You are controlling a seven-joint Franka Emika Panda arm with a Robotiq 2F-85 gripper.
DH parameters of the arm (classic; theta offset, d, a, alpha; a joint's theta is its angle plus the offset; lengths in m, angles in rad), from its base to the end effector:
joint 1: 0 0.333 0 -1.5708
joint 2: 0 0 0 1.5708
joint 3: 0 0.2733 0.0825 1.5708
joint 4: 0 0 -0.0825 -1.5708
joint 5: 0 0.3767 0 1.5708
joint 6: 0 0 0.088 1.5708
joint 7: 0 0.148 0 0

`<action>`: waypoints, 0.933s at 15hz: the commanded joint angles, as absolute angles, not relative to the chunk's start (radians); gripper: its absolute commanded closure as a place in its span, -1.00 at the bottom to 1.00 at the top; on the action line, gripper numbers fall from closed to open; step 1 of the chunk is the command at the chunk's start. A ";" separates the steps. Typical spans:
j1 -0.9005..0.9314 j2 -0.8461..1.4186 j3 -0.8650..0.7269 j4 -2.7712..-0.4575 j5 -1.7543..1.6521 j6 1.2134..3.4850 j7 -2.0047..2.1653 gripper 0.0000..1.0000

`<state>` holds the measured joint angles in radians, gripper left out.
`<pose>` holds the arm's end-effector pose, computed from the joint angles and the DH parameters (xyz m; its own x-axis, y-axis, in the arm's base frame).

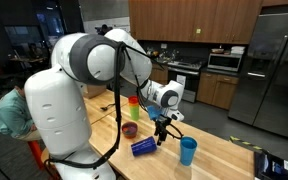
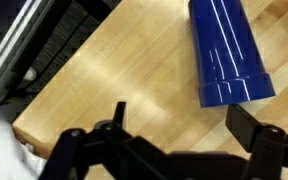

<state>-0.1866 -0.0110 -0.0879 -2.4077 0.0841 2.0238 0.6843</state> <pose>0.4101 -0.1071 0.2165 0.4778 -0.8182 -0.3198 -0.8151 -0.5487 0.1861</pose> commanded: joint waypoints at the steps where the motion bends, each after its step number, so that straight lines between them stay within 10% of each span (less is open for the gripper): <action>1: -0.165 -0.023 -0.103 -2.440 0.141 2.050 0.791 -1.00; 14: -0.163 0.043 -0.126 -2.521 0.081 2.270 1.175 -1.00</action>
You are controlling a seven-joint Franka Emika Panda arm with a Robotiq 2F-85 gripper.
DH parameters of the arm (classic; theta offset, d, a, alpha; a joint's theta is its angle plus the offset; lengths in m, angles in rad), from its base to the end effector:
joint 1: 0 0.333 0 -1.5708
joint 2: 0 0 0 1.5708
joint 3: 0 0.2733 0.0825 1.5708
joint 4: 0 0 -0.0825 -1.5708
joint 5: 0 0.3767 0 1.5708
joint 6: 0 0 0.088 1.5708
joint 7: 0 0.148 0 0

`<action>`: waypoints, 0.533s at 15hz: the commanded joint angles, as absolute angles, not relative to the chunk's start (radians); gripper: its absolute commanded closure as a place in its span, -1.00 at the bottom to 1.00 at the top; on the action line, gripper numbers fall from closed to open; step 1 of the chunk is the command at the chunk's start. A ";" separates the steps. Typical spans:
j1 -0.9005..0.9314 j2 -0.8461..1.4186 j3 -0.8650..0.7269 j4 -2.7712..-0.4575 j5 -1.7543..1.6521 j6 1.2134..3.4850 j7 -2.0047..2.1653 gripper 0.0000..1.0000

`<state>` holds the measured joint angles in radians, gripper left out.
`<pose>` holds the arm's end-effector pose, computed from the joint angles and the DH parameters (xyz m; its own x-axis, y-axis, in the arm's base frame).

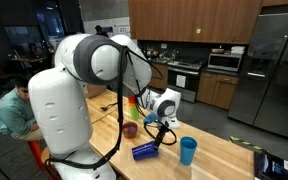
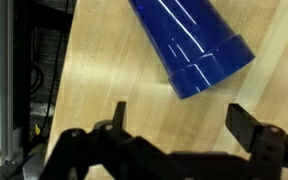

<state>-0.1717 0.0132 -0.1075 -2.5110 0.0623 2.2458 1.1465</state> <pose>0.4004 -0.1111 0.1794 0.0805 -0.9862 -0.1449 -0.9649 -0.1136 0.2367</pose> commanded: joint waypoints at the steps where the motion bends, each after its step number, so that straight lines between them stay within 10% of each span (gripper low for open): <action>1: -0.162 0.054 -0.128 -2.528 0.088 2.277 1.176 -1.00; 4: -0.161 0.083 -0.133 -2.537 0.126 2.275 1.155 -0.86; 8: -0.162 0.103 -0.134 -2.534 0.195 2.267 1.117 -0.03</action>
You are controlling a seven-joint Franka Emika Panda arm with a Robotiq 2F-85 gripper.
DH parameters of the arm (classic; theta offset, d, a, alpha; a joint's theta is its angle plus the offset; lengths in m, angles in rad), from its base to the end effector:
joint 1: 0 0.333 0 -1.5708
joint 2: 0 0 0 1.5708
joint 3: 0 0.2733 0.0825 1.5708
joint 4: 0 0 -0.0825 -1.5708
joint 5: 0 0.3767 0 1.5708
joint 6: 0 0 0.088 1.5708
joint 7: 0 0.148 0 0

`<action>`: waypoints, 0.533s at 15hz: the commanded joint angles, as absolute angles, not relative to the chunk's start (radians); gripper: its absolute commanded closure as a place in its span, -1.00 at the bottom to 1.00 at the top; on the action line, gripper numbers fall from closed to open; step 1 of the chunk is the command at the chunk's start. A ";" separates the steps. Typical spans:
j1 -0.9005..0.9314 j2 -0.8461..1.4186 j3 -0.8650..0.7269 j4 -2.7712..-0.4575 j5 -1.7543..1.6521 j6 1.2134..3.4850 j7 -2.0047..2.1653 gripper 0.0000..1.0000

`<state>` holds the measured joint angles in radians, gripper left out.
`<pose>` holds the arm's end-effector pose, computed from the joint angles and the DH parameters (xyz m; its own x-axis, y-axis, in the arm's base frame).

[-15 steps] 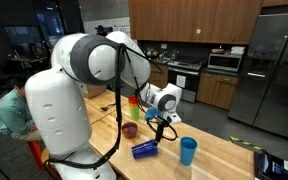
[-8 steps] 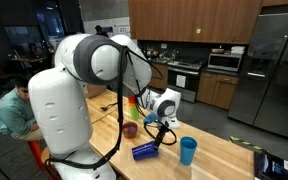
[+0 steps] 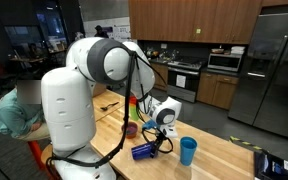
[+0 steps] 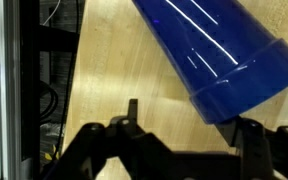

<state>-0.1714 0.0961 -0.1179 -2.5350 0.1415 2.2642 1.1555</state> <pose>0.3794 -0.1065 0.1395 -0.0179 -0.9800 -0.1982 -0.9509 -0.0446 0.3062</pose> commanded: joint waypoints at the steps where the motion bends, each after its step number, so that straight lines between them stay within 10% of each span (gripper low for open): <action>1: -0.162 0.107 -0.134 -2.534 0.213 2.266 1.107 0.12; 8: -0.166 0.103 -0.124 -2.532 0.400 2.187 0.944 0.99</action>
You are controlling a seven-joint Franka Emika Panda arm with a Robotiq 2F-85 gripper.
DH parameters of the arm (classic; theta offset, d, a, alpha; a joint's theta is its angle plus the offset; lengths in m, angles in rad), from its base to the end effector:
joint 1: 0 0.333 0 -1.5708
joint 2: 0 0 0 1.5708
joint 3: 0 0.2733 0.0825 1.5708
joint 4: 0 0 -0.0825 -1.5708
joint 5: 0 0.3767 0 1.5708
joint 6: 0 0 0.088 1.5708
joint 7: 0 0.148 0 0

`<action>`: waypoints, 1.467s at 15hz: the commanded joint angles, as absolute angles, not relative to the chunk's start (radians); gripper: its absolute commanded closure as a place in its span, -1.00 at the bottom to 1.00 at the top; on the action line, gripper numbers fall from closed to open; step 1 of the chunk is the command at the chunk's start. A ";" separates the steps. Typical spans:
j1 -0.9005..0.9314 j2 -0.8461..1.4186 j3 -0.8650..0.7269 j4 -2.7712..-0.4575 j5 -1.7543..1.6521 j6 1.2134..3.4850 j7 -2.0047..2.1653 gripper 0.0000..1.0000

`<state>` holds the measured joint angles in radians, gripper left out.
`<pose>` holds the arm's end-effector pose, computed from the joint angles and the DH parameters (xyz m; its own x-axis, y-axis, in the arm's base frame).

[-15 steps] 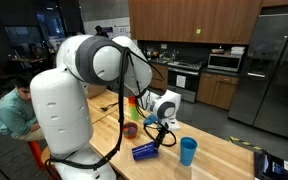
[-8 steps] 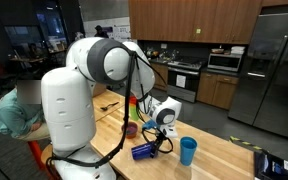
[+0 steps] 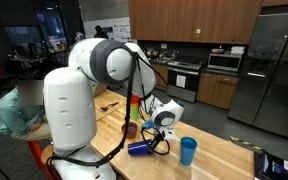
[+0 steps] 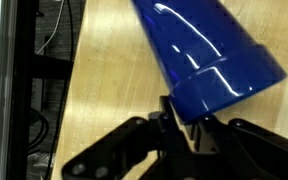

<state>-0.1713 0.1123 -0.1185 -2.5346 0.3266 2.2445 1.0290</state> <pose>0.3787 -0.0950 0.1339 -0.0532 -0.9431 -0.3282 -0.9609 -0.0411 0.2739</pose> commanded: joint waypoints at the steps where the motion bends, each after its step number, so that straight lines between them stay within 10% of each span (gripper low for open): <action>1: -0.163 0.088 -0.123 -2.540 0.426 2.172 0.916 0.95; 22: -0.159 -0.487 0.140 -2.739 -0.354 2.377 1.240 0.96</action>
